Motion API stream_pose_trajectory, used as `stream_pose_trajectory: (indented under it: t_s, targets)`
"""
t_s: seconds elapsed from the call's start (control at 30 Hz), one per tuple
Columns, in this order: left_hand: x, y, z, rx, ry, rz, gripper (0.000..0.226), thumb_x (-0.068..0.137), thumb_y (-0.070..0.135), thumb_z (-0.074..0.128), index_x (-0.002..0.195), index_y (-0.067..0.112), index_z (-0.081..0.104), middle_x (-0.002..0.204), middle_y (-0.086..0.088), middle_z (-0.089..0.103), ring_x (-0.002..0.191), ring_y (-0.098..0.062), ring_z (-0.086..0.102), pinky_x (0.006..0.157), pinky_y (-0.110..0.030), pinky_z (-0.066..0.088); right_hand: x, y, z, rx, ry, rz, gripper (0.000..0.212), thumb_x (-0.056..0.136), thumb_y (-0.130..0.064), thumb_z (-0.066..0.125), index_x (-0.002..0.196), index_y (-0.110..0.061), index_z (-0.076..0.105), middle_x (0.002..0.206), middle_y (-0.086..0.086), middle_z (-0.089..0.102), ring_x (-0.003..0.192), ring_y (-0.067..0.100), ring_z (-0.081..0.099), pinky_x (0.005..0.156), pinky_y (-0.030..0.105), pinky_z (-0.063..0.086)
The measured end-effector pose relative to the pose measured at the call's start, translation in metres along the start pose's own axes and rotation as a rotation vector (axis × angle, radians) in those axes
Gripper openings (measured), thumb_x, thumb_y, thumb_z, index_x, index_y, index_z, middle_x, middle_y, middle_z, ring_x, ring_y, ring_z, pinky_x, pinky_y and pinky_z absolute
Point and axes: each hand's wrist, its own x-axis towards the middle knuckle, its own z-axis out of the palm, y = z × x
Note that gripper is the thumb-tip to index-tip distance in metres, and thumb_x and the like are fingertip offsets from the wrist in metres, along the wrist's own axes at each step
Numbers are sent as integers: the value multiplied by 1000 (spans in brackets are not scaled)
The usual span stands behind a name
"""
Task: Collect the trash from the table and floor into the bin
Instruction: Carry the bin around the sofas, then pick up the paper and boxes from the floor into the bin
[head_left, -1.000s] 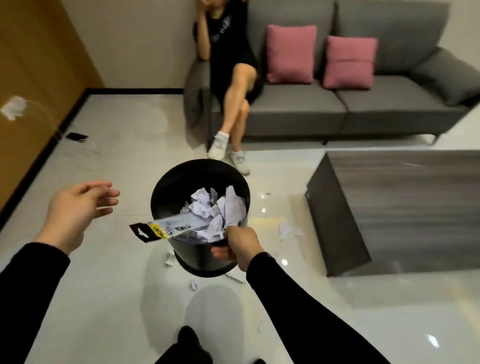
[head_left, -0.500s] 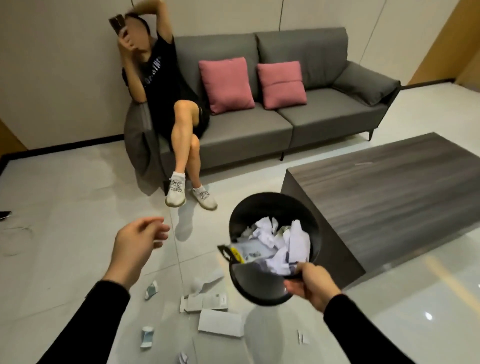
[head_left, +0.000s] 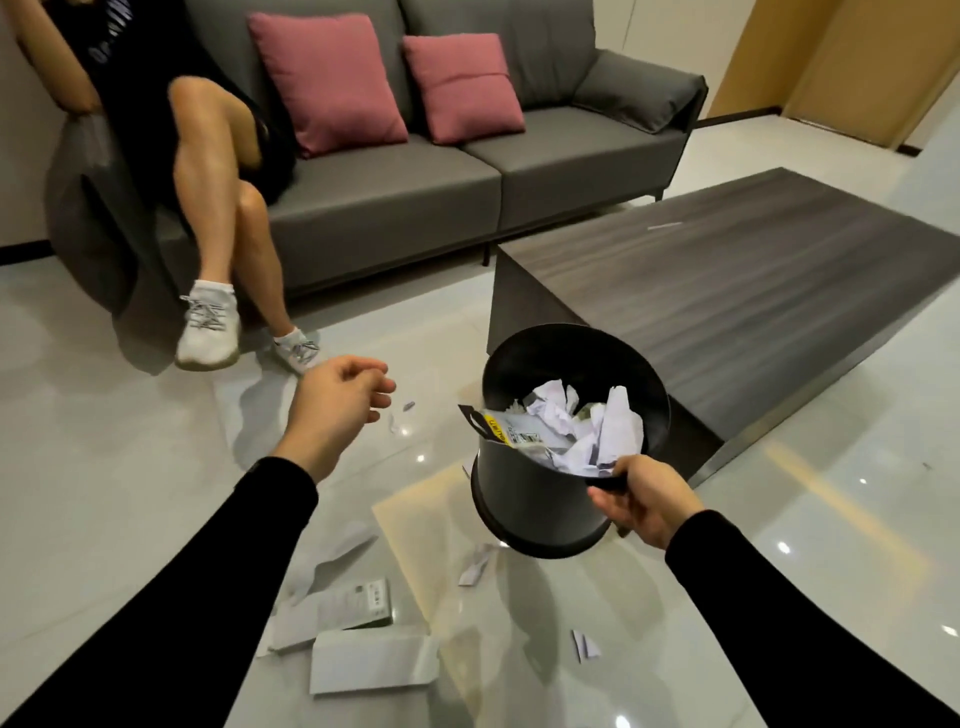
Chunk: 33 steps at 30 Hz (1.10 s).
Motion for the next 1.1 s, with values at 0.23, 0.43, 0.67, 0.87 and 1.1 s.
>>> stream_pose_trajectory:
  t_s: [0.23,0.43,0.67,0.87,1.1]
  targets:
    - [26,-155,76,53,-105,30,18,85,8,50,79,19,64,78,-4,69,67,-16,62,59,-25,48,120,95,-39,43,78,10,18,92,1,33,106,1,43,56,15,62,26,17,57,27,21,46]
    - [26,-254,113,94,-162,-30,16,86,10,51,82,16,65,79,-5,70,70,-19,64,60,-26,48,186,153,-62,42,77,5,20,91,2,31,81,-1,48,67,13,55,25,14,55,27,19,45]
    - [9,-306,133,150,-201,-103,15,87,10,51,85,13,66,81,-7,70,72,-20,63,62,-28,49,224,168,-89,46,106,-12,24,93,0,29,74,-3,43,70,12,52,23,13,53,26,18,44]
    - [6,-324,141,180,-210,-104,17,87,9,50,83,14,66,79,-4,69,68,-18,62,62,-27,50,251,175,-96,28,103,-14,18,94,-1,29,104,-2,43,72,12,54,24,14,55,26,18,44]
    - [-10,-350,183,160,-275,-112,16,87,8,49,87,9,65,78,-6,68,66,-17,60,58,-24,48,249,185,-95,50,65,-51,19,94,-18,38,108,-6,41,62,15,61,32,18,60,31,21,49]
